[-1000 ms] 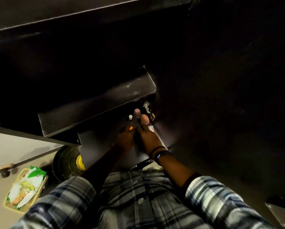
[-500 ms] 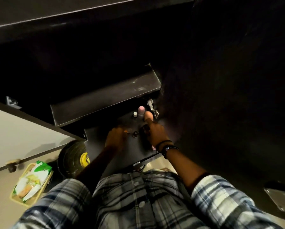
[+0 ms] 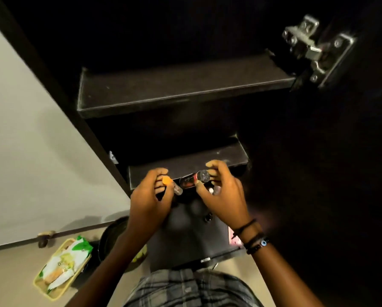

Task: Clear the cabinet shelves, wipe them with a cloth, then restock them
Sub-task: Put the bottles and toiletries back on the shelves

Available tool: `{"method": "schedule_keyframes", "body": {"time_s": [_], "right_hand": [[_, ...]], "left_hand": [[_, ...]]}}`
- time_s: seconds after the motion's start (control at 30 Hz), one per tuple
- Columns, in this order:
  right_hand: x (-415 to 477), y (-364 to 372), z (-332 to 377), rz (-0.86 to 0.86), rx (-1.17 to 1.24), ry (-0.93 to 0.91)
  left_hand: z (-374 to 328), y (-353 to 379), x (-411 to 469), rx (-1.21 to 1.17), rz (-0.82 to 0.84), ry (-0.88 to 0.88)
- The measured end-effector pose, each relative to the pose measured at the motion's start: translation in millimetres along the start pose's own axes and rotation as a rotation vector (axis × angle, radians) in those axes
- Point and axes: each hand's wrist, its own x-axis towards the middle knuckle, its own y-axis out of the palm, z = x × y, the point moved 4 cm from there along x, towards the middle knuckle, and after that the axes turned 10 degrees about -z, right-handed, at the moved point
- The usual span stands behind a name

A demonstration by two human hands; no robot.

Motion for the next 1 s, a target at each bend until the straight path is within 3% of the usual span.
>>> {"method": "schedule_keyframes", "body": {"time_s": [0.23, 0.4, 0.7, 1.0], "right_hand": [[20.7, -29.0, 132.1, -0.091, 0.369, -0.273], [43.5, -42.5, 188.6, -0.098, 0.533, -0.338], [99.3, -30.3, 226.4, -0.108, 0.365, -0.510], [113.9, 1.1, 208.7, 0.009, 0.275, -0.441]], "left_hand": [[-99.4, -87.4, 27.3, -0.111, -0.238, 0.210], [-141.5, -120.0, 54.5, -0.160, -0.353, 0.336], [-154.6, -115.8, 113.7, -0.021, -0.456, 0.392], [-135.4, -93.7, 131.6, 0.043, -0.563, 0.238]]}}
